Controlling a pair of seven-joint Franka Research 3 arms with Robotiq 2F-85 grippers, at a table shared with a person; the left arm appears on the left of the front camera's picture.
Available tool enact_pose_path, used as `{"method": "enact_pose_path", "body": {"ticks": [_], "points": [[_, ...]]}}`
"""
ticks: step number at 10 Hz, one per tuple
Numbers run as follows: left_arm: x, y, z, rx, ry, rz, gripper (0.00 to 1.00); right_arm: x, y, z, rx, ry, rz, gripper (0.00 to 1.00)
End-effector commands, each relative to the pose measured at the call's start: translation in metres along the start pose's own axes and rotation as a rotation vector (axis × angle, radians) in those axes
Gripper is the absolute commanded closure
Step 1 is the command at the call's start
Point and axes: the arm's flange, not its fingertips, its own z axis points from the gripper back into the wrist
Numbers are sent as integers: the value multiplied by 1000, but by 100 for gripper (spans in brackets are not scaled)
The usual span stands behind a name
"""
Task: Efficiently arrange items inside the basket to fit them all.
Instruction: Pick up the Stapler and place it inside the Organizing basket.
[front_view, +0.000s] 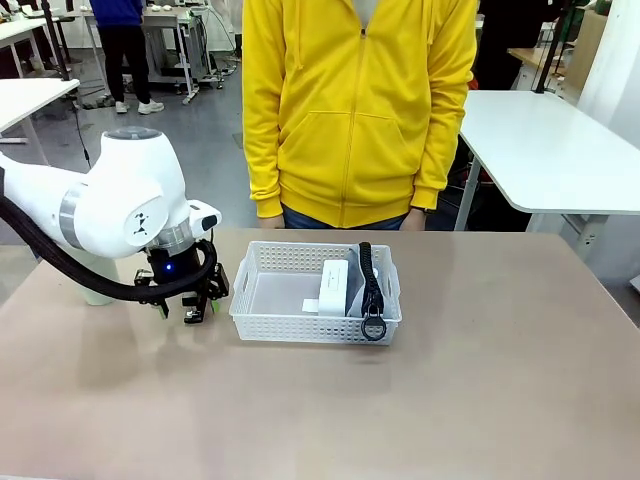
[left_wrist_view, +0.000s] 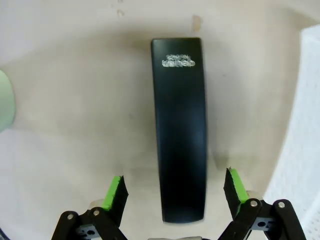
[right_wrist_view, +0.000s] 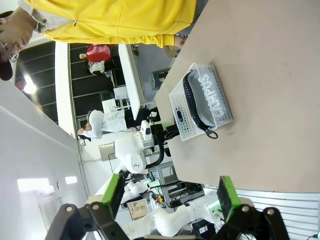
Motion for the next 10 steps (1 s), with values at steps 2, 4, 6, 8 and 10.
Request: {"method": "enact_pose_path", "body": {"ticks": [2,4,6,8,10], "points": [[17,2,-14,11,-42,55,0,0,5,0,21,0,-1,0],[16,1,-9,20,-73,50,0,0,5,0,21,0,-1,0],[15,3,-9,31,-72,51,0,0,5,0,21,0,-1,0],[16,2,-7,43,-79,56,0,0,5,0,21,0,-1,0],[17,3,-3,42,-97,60,58,0,5,0,21,0,-1,0]]}}
